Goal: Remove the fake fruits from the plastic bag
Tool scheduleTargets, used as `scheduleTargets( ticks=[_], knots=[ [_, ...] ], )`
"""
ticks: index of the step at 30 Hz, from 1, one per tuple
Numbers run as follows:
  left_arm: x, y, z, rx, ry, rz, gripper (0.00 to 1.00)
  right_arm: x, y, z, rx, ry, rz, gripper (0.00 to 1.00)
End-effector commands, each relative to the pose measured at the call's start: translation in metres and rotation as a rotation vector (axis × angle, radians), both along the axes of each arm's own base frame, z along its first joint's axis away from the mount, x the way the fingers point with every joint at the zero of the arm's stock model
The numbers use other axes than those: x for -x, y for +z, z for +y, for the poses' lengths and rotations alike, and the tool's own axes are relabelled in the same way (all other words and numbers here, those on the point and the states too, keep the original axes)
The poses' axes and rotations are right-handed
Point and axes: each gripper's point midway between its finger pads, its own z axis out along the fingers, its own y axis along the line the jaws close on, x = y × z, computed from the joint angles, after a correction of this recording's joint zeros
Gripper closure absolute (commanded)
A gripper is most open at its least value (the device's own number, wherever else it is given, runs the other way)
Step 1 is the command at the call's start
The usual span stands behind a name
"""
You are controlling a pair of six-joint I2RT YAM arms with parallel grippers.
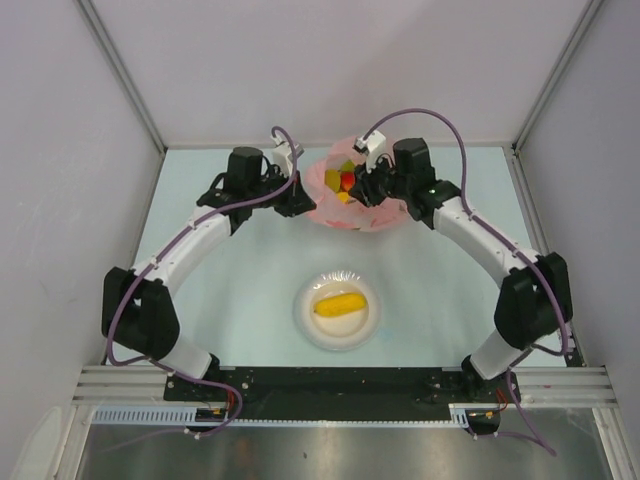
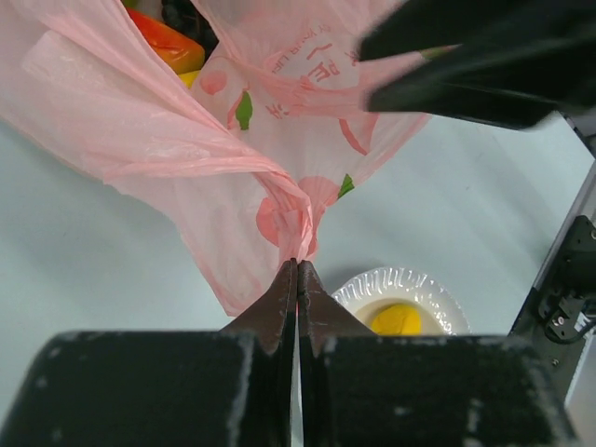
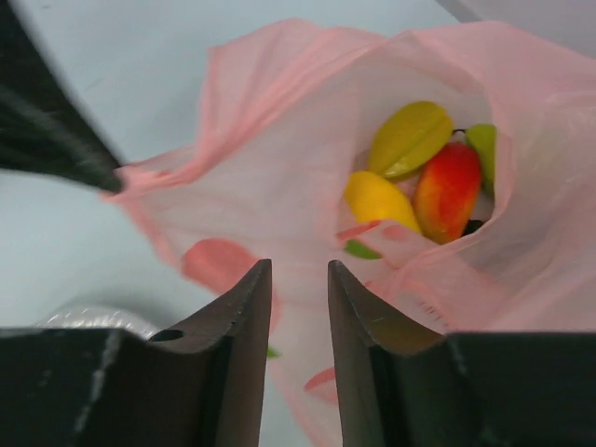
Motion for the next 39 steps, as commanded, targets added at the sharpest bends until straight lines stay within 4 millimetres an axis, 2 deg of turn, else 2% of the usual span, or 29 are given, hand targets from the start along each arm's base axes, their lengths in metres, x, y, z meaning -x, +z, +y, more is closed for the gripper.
scheduleTargets(
  ticks=[1, 3, 4, 6, 7, 10, 11, 12, 13, 14, 15, 17, 18, 19, 20, 21, 23, 26, 27, 28, 29, 30, 31, 32, 33, 34, 35, 37, 39],
  knots=[
    [0.017, 0.038, -0.002, 0.05, -0.086, -0.089, 1.0, -0.061, -0.039, 0.004, 0.036, -0.151, -0.051, 0.69],
    [0.023, 0.049, -0.002, 0.047, -0.114, -0.114, 1.0, -0.084, -0.044, 0.005, 0.052, -0.204, -0.074, 0.7],
    [0.027, 0.053, -0.002, 0.05, -0.134, -0.125, 1.0, -0.095, -0.075, 0.005, 0.091, -0.223, -0.035, 0.71],
    [0.031, 0.058, -0.001, 0.045, -0.151, -0.151, 1.0, -0.111, -0.093, -0.001, 0.169, -0.293, -0.07, 0.74],
    [0.031, 0.058, 0.0, 0.042, -0.148, -0.156, 1.0, -0.117, -0.105, 0.003, 0.245, -0.269, -0.134, 0.78],
    [0.03, 0.052, 0.002, 0.023, -0.13, -0.139, 1.0, -0.101, -0.123, 0.007, 0.325, -0.218, -0.143, 0.8],
    [0.03, 0.048, 0.004, 0.016, -0.124, -0.13, 1.0, -0.096, -0.116, 0.008, 0.294, -0.217, -0.129, 0.8],
    [0.03, 0.044, 0.005, 0.009, -0.117, -0.124, 1.0, -0.082, -0.128, 0.005, 0.304, -0.206, -0.073, 0.8],
    [0.03, 0.042, 0.005, 0.006, -0.112, -0.125, 1.0, -0.073, -0.129, 0.005, 0.288, -0.206, -0.04, 0.79],
    [0.03, 0.037, 0.007, 0.003, -0.105, -0.122, 1.0, -0.066, -0.117, 0.005, 0.273, -0.2, -0.055, 0.79],
    [0.03, 0.035, 0.007, 0.002, -0.103, -0.124, 1.0, -0.054, -0.124, 0.006, 0.285, -0.184, -0.046, 0.78],
    [0.028, 0.032, 0.008, -0.003, -0.095, -0.125, 1.0, -0.057, -0.112, 0.004, 0.268, -0.197, -0.076, 0.77],
    [0.027, 0.031, 0.008, -0.004, -0.094, -0.124, 1.0, -0.066, -0.102, 0.004, 0.244, -0.215, -0.116, 0.76],
    [0.028, 0.03, 0.008, -0.005, -0.097, -0.12, 0.99, -0.073, -0.096, 0.0, 0.251, -0.231, -0.15, 0.76],
    [0.028, 0.029, 0.007, -0.005, -0.098, -0.115, 1.0, -0.081, -0.101, -0.003, 0.265, -0.242, -0.162, 0.76],
    [0.027, 0.029, 0.007, -0.007, -0.097, -0.113, 1.0, -0.092, -0.091, -0.002, 0.258, -0.252, -0.198, 0.75],
    [0.025, 0.028, 0.007, -0.023, -0.11, -0.123, 1.0, -0.108, -0.105, -0.009, 0.304, -0.275, -0.203, 0.75],
    [0.025, 0.03, 0.007, -0.029, -0.119, -0.123, 1.0, -0.132, -0.1, -0.017, 0.312, -0.313, -0.231, 0.73],
    [0.026, 0.029, 0.007, -0.031, -0.123, -0.122, 1.0, -0.139, -0.112, -0.02, 0.329, -0.318, -0.221, 0.72],
    [0.027, 0.029, 0.008, -0.033, -0.125, -0.12, 1.0, -0.148, -0.104, -0.019, 0.32, -0.33, -0.241, 0.72],
    [0.028, 0.029, 0.008, -0.036, -0.128, -0.126, 1.0, -0.153, -0.105, -0.02, 0.322, -0.334, -0.241, 0.71],
    [0.028, 0.029, 0.009, -0.038, -0.13, -0.13, 1.0, -0.158, -0.117, -0.019, 0.329, -0.336, -0.223, 0.7],
    [0.029, 0.029, 0.009, -0.041, -0.132, -0.13, 1.0, -0.164, -0.118, -0.02, 0.32, -0.339, -0.215, 0.69],
    [0.028, 0.029, 0.009, -0.044, -0.129, -0.134, 1.0, -0.172, -0.109, -0.016, 0.295, -0.339, -0.227, 0.67],
    [0.028, 0.029, 0.01, -0.051, -0.124, -0.135, 1.0, -0.175, -0.11, -0.015, 0.289, -0.333, -0.214, 0.66],
    [0.027, 0.029, 0.011, -0.054, -0.123, -0.138, 1.0, -0.177, -0.12, -0.011, 0.28, -0.307, -0.195, 0.65],
    [0.026, 0.029, 0.01, -0.055, -0.122, -0.14, 1.0, -0.184, -0.113, -0.007, 0.267, -0.309, -0.209, 0.63],
    [0.024, 0.029, 0.011, -0.059, -0.115, -0.144, 1.0, -0.187, -0.128, -0.003, 0.27, -0.298, -0.181, 0.55],
    [0.022, 0.029, 0.01, -0.058, -0.117, -0.142, 1.0, -0.189, -0.131, 0.002, 0.257, -0.283, -0.162, 0.48]
  ],
)
